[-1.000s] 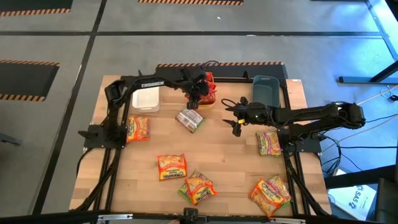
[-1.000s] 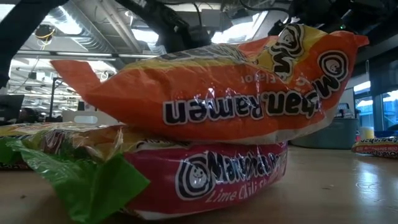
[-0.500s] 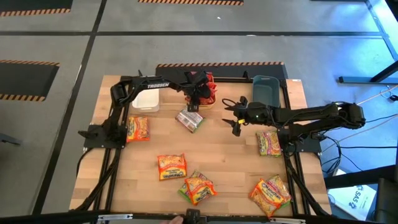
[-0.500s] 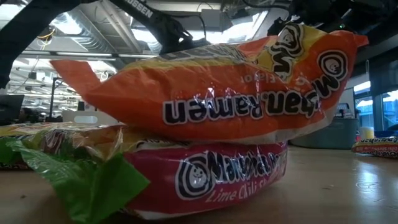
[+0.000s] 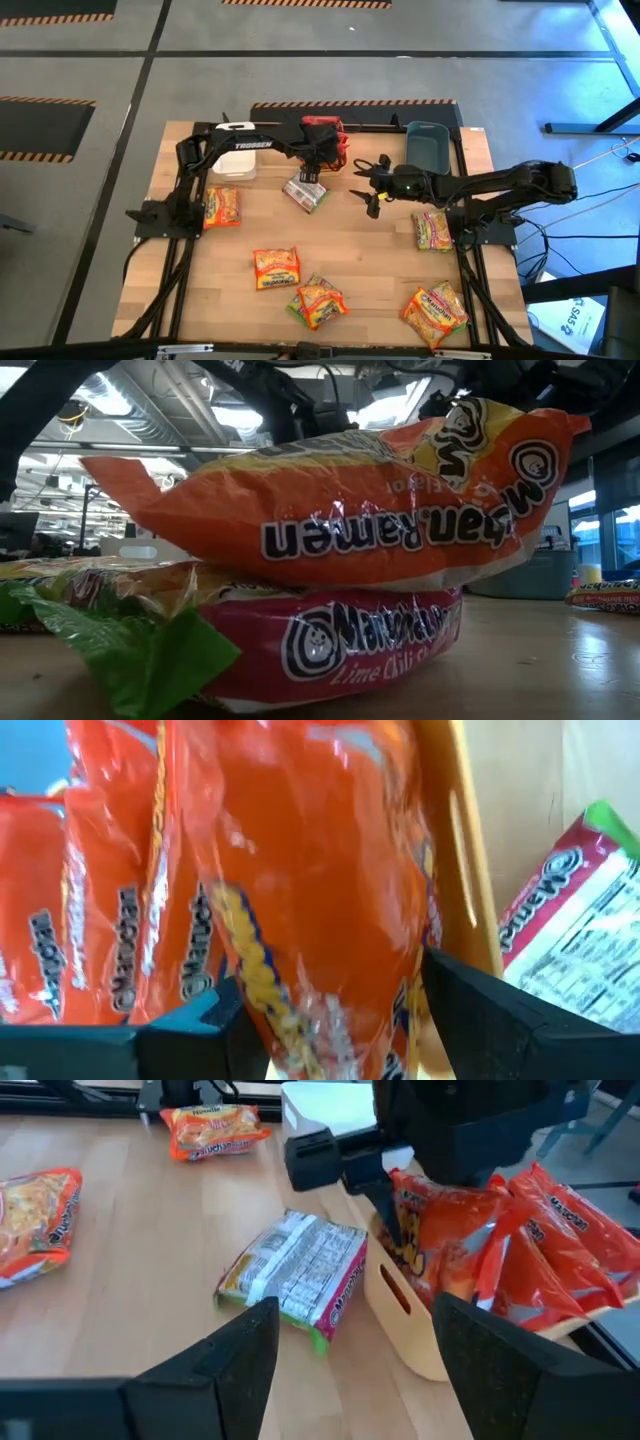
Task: Sort Maruchan noodles
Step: Put the orange noodle pack into the yellow bin
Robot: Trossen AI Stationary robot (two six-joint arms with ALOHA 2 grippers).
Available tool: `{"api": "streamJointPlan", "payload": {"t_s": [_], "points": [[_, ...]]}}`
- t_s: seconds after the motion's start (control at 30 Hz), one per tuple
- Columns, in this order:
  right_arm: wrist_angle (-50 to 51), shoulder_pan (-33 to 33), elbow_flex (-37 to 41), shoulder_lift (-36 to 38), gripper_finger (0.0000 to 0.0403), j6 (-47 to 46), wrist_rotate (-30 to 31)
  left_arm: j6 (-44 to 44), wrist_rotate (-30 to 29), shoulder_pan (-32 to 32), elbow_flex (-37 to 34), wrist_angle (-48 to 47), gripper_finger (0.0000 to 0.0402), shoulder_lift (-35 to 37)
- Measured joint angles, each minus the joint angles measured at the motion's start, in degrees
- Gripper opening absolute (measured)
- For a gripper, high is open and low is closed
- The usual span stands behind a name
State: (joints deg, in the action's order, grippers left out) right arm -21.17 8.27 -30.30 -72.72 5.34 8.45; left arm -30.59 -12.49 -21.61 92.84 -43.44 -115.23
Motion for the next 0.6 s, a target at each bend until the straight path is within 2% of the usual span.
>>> {"api": "streamJointPlan", "payload": {"t_s": [0.3,0.5,0.6], "points": [[-1.5,0.0,0.0,-2.6,0.0248,1.9,1.9,1.6,2.4,-0.2,0.0,0.3,0.0229,4.4],[-1.9,0.0,0.0,-2.6,0.0248,1.8,1.5,3.8,15.1,-2.3,0.0,6.8,0.0231,6.1],[-1.6,0.0,0.0,-2.6,0.0248,1.4,1.5,5.6,17.2,-3.4,0.0,8.2,0.0229,6.2]]}}
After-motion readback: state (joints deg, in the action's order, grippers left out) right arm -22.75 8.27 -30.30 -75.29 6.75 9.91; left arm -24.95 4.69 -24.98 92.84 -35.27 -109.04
